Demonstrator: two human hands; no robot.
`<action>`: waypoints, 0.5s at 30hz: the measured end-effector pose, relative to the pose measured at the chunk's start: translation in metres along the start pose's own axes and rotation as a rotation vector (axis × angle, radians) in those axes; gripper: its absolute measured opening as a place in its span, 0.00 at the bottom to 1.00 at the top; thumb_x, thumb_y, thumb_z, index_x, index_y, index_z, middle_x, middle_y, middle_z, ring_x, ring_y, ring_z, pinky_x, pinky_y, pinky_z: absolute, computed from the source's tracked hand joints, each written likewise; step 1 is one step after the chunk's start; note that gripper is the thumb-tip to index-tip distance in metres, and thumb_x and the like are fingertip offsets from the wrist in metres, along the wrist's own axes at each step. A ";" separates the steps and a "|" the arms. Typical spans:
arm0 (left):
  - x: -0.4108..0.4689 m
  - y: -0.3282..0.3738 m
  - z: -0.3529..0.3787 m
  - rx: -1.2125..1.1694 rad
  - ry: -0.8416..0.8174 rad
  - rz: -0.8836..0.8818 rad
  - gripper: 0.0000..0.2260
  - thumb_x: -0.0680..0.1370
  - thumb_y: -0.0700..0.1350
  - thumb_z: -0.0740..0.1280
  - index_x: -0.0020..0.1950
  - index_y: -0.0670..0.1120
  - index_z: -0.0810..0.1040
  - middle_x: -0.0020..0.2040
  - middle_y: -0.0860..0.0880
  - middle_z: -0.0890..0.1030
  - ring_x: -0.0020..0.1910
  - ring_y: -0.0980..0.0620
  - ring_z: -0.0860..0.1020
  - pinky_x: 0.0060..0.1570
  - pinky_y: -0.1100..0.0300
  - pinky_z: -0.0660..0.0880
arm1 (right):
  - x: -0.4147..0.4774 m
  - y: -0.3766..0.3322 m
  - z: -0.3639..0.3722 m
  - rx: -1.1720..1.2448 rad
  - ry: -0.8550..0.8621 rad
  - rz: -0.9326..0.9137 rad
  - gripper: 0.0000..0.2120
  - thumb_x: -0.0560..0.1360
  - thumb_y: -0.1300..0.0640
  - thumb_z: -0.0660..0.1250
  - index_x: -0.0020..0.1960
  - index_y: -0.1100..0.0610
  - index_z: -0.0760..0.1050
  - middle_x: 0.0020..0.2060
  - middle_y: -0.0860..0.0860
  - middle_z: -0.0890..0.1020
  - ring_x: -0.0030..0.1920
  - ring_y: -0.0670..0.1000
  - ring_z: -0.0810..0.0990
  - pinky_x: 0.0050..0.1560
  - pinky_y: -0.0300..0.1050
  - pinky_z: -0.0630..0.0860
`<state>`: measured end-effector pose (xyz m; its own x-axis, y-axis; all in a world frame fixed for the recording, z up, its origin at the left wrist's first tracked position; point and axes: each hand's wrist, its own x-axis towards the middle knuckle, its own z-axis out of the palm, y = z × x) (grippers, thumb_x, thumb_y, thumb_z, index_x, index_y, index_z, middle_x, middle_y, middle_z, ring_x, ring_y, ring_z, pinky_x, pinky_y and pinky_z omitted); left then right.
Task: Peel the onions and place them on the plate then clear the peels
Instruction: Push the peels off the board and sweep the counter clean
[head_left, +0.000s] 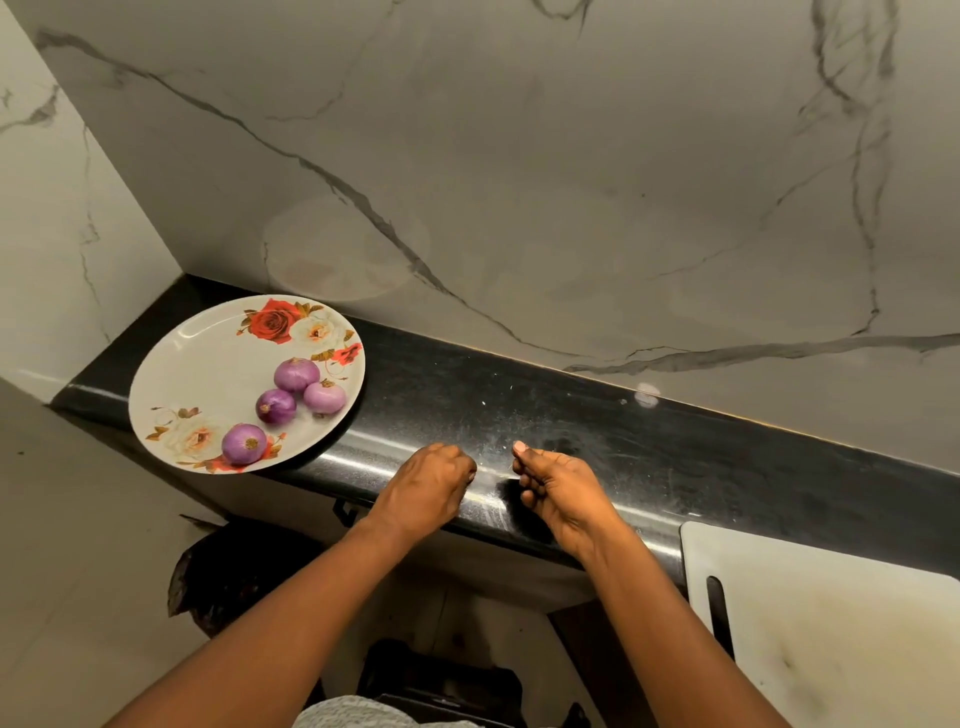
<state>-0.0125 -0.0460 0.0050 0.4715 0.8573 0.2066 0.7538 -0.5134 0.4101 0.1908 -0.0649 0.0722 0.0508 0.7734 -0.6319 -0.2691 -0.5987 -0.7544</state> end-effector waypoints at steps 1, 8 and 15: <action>0.000 0.001 -0.001 0.018 -0.017 0.010 0.02 0.81 0.39 0.70 0.50 0.44 0.82 0.44 0.48 0.80 0.44 0.48 0.78 0.47 0.52 0.79 | -0.001 -0.001 0.001 0.017 0.000 0.002 0.07 0.78 0.56 0.76 0.46 0.60 0.83 0.37 0.50 0.83 0.35 0.45 0.77 0.35 0.37 0.77; -0.005 -0.001 -0.003 -0.080 -0.011 -0.103 0.02 0.84 0.41 0.67 0.53 0.45 0.78 0.47 0.49 0.79 0.48 0.51 0.75 0.51 0.51 0.77 | -0.004 -0.006 0.000 0.127 -0.014 0.041 0.07 0.78 0.58 0.76 0.48 0.63 0.83 0.36 0.52 0.82 0.34 0.45 0.77 0.34 0.36 0.78; -0.025 -0.002 -0.034 -0.724 0.371 -0.698 0.05 0.81 0.42 0.73 0.50 0.52 0.85 0.45 0.54 0.86 0.46 0.61 0.84 0.49 0.67 0.78 | -0.004 -0.011 0.017 0.258 -0.136 0.153 0.05 0.79 0.59 0.74 0.50 0.62 0.82 0.39 0.54 0.83 0.36 0.46 0.78 0.35 0.38 0.81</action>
<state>-0.0412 -0.0652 0.0296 -0.2196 0.9730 -0.0706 0.2942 0.1350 0.9462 0.1774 -0.0576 0.0859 -0.1335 0.7100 -0.6914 -0.4993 -0.6508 -0.5719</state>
